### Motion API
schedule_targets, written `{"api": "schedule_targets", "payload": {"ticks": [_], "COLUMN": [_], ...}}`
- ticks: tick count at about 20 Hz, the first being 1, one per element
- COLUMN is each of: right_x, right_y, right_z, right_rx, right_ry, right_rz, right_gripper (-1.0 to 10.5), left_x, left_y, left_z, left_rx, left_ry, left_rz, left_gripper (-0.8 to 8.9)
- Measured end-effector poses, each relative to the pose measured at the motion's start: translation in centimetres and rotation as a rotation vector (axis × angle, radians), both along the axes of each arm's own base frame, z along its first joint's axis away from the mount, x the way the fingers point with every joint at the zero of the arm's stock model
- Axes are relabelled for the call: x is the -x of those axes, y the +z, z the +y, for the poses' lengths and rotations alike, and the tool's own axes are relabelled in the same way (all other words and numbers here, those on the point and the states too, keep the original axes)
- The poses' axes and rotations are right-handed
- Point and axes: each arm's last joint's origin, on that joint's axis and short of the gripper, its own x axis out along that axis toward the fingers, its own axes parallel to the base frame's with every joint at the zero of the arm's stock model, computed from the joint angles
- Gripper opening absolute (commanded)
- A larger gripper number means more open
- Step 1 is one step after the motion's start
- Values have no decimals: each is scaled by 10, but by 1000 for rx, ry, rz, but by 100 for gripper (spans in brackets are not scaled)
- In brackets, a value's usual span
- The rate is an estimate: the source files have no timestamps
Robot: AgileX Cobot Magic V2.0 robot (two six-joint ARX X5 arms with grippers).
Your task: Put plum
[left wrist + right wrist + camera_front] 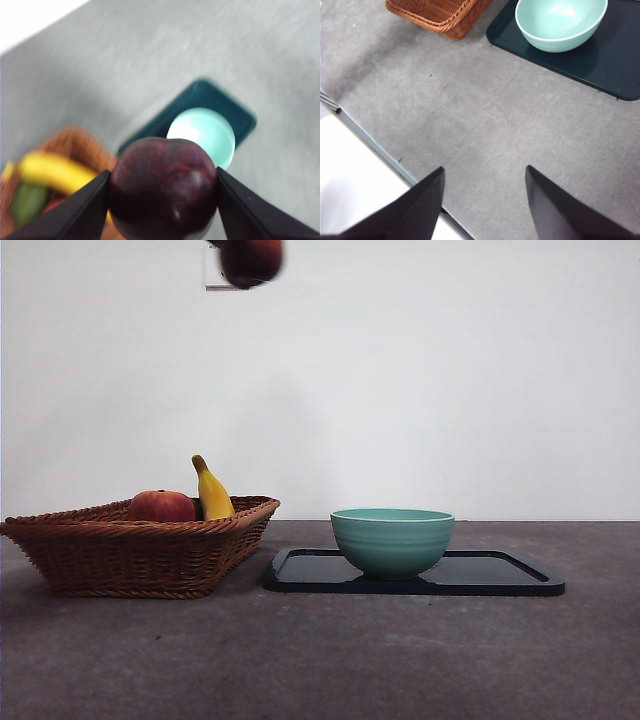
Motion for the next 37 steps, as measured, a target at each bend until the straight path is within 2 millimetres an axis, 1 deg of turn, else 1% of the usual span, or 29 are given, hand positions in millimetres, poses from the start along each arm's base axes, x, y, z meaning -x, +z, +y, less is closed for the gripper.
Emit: {"api": "schedule_targets", "payload": {"ticks": [3,5,7,8,10,12,17,19,20,22,24,27,29,31,34,37], "right_x": [0,0,0,0,0,0,-1,-1,-1,-1,-1,-1,-1,-1,-1,-1], "right_y": [0,0,0,0,0,0,1,1,1,1,1,1,1,2,2,2], "right_z": [0,0,0,0,0,0,0,0,0,0,0,0,0,1,1,1], "right_rx": [3,3,3,2,3,2,1,0,0,-1,-2,-2,-2,-4,-4,-4], "right_ry": [4,4,5,4,4,4,4,4,5,4,5,4,4,4,4,4], "right_rz": [-4,-5,-6,-6,-7,-8,-12,-13,-13,-17,-20,-20,-20,-27,-27,-27], "right_gripper": [256,256,256,256,256,256,256,256,256,256,256,256,256,256,256,256], "left_x": [8,10,7,4,-3,-10,-27,-30,-32,-38,-43,-46,-49,-48,-41,-38], "left_y": [2,2,-7,-15,-40,-68,-141,-158,-163,-168,-172,-178,-182,-194,-216,-232], "left_z": [26,35,42,43,45,49,68,75,77,80,81,81,80,80,77,71], "left_rx": [51,90,114,105,74,52,39,43,48,54,19,-51,-62,-63,-77,-99], "left_ry": [-21,-43,-57,-52,-45,-28,38,59,66,78,112,166,178,185,185,193], "left_rz": [116,155,197,226,310,398,494,493,478,424,367,318,287,289,329,311], "left_gripper": [234,233,234,234,230,214,216,215,215,215,215,215,214,214,214,214]}}
